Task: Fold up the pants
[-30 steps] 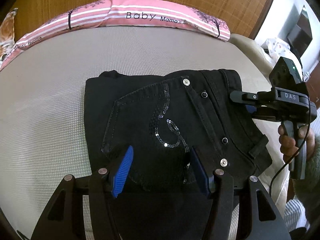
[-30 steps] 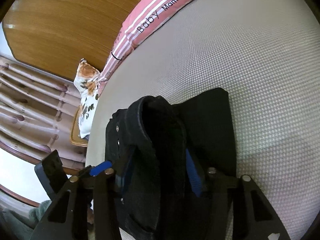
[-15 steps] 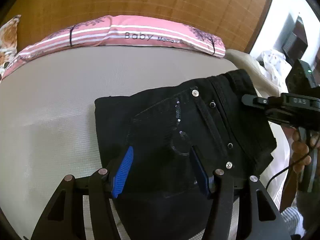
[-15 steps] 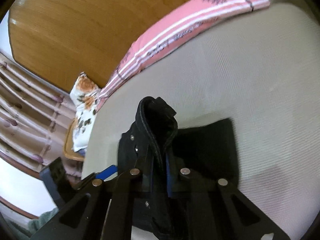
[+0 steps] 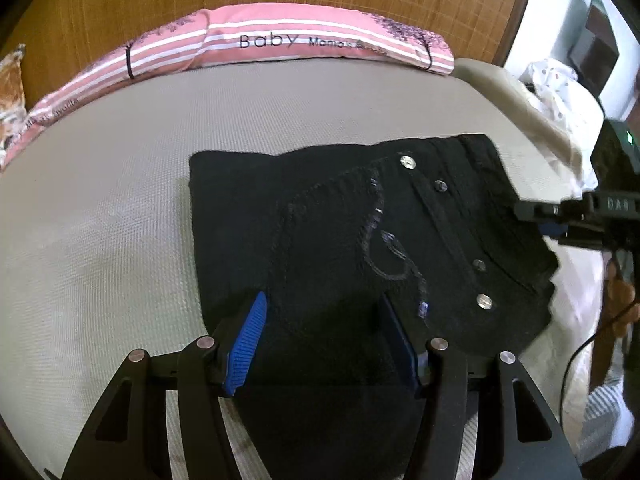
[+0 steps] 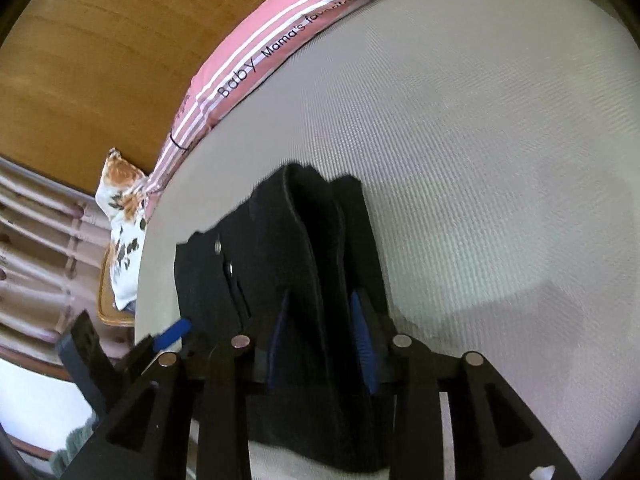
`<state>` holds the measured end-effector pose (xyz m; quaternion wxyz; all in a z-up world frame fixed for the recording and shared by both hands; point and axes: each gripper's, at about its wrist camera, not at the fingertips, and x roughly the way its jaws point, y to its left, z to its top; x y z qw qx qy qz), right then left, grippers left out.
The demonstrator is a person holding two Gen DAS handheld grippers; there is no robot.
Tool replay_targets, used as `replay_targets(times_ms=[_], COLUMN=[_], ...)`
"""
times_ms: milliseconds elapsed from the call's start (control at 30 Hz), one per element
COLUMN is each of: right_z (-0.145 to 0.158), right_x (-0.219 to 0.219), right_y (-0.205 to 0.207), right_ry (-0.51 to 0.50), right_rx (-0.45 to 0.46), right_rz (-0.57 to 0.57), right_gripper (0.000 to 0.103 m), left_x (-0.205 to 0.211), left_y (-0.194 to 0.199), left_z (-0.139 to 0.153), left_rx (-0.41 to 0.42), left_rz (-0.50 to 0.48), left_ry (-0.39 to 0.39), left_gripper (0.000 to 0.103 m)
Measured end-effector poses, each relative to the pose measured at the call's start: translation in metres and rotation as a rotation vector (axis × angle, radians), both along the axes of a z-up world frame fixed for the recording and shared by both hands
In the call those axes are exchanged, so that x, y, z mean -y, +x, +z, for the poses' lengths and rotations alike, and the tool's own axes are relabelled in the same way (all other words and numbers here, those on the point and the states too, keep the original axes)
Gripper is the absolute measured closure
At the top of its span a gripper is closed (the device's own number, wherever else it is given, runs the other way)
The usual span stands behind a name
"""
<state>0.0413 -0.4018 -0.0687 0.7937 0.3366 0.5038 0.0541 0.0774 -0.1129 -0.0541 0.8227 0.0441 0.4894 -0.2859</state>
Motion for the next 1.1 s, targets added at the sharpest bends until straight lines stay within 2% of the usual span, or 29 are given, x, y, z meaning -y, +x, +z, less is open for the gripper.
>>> replay_targets(times_ms=[233,367,467,633,733,900,1100], right_z=[0.001,0.006,0.017,0.013,0.002,-0.001,-0.004], right_x=[-0.011,-0.020,-0.023,-0.029,-0.026,-0.027,-0.025], right_y=[-0.040,-0.044,-0.051,-0.058,-0.060,-0.056,-0.057], right_ry=[0.024,-0.023,-0.034,-0.099,-0.093,-0.117,-0.090], right_rx=[-0.019,-0.006,0.010,-0.012,-0.027,-0.035,-0.047], right_rz=[0.013,0.018,0.008,0.017,-0.007,0.006,-0.026], right_gripper=[0.073,0.086,0.089,0.090,0.090,0.089,0.086], left_x=[0.003,0.007,0.007,0.007,0.007,0.009,0.012], left_y=[-0.025,-0.036,-0.040,-0.046,-0.045,-0.045,-0.046], left_z=[0.003,0.002,0.002,-0.004,-0.006,-0.006,-0.004], left_rx=[0.009,0.018,0.000,-0.033,-0.041,-0.031,-0.017], left_rz=[-0.063,-0.093,-0.109,-0.131,-0.131,-0.129,-0.122], left_ry=[0.013,0.031,0.021,0.028,0.026,0.035,0.057], left_gripper=[0.044,0.044,0.044,0.044,0.044,0.044,0.043])
